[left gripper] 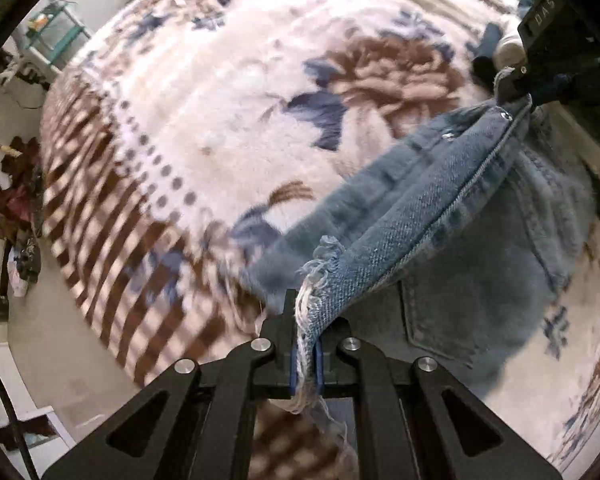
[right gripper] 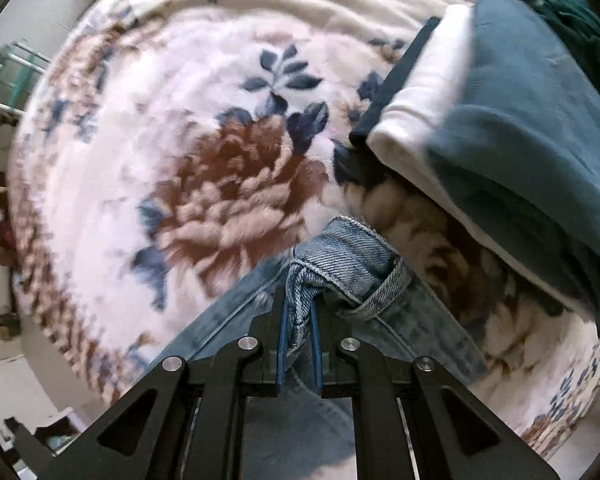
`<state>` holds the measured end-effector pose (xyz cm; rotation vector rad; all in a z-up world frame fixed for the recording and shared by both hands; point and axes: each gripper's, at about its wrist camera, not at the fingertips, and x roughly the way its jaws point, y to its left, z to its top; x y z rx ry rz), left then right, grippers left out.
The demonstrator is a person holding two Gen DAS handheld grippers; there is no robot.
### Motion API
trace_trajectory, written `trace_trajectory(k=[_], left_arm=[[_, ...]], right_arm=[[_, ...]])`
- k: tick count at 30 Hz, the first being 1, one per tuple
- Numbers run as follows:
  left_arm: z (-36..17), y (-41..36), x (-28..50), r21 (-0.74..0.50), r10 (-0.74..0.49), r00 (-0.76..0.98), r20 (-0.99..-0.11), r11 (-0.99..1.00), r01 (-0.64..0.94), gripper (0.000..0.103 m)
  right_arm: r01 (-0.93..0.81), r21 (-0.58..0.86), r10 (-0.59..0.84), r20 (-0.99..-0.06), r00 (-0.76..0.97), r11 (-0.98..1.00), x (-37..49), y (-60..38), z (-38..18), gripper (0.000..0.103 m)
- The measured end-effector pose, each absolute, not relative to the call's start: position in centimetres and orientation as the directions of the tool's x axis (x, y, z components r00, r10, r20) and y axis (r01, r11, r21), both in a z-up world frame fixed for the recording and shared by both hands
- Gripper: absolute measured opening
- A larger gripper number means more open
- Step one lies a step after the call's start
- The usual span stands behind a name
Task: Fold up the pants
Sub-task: 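Grasp the shorts hems with both grippers and fold them over toward the waistband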
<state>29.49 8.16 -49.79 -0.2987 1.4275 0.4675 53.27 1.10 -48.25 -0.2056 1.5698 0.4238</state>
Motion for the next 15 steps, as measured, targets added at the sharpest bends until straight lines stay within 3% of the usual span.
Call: trace_trajectory(k=[5, 7, 8, 9, 10, 12, 15], left_arm=[[-53.1, 10.1, 30.7, 0.042, 0.065, 0.034, -0.997, 0.883, -0.468, 0.006], [-53.5, 11.1, 30.4, 0.003, 0.017, 0.024, -1.000, 0.865, -0.503, 0.012], [-53.3, 11.6, 30.0, -0.026, -0.009, 0.035, -0.999, 0.845, -0.535, 0.015], [-52.9, 12.2, 29.4, -0.053, -0.031, 0.048, -0.998, 0.819, -0.572, 0.030], [-52.4, 12.6, 28.7, -0.057, -0.031, 0.054, -0.998, 0.796, -0.603, 0.062], [-51.3, 13.1, 27.4, -0.021, 0.005, 0.039, -0.999, 0.771, -0.636, 0.093], [-50.2, 13.7, 25.1, -0.044, -0.015, 0.048, -0.999, 0.718, -0.695, 0.094]], right_arm=[[-0.374, 0.111, 0.083, -0.992, -0.090, 0.921, 54.3, 2.3, -51.2, 0.011], [-0.383, 0.133, 0.092, -0.988, -0.125, 0.914, 54.6, 2.7, -51.3, 0.020], [-0.395, 0.153, 0.101, -0.984, -0.149, 0.906, 54.5, 2.8, -51.1, 0.034], [-0.409, 0.174, 0.113, -0.979, -0.167, 0.896, 54.6, 3.0, -50.8, 0.049], [-0.420, 0.189, 0.124, -0.977, -0.176, 0.888, 54.5, 3.0, -50.4, 0.058], [-0.458, 0.209, 0.141, -0.974, -0.179, 0.864, 54.0, 2.5, -48.7, 0.068], [-0.498, 0.163, 0.107, -0.984, -0.139, 0.852, 52.9, 1.0, -46.8, 0.073]])
